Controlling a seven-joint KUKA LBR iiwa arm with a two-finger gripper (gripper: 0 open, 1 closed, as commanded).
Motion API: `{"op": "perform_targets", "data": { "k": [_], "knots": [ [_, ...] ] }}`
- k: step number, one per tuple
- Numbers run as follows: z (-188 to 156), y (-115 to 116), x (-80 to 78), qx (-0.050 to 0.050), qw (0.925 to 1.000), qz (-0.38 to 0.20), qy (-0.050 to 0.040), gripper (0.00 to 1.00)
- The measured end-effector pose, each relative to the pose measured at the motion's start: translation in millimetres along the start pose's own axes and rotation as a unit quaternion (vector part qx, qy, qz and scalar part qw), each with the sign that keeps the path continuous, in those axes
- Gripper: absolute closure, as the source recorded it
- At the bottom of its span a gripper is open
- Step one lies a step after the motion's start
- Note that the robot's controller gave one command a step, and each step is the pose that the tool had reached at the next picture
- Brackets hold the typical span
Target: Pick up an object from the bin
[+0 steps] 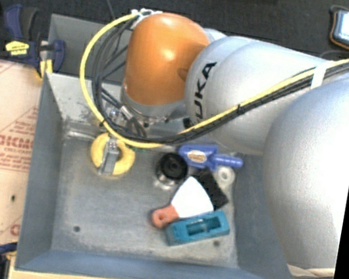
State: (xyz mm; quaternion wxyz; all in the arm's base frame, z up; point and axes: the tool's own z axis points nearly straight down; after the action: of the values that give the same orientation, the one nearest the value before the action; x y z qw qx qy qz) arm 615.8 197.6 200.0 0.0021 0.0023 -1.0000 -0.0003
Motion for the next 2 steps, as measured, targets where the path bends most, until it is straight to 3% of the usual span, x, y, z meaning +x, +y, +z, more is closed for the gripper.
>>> {"op": "perform_targets", "data": {
  "k": [1, 2],
  "knots": [
    [-5.5, -1.0, -1.3, -0.001, 1.0000, 0.002, -0.0038, 0.00],
    [44.0, -28.4, -14.9, 0.000, 0.9981, -0.061, -0.0046, 0.00]
  ]
}}
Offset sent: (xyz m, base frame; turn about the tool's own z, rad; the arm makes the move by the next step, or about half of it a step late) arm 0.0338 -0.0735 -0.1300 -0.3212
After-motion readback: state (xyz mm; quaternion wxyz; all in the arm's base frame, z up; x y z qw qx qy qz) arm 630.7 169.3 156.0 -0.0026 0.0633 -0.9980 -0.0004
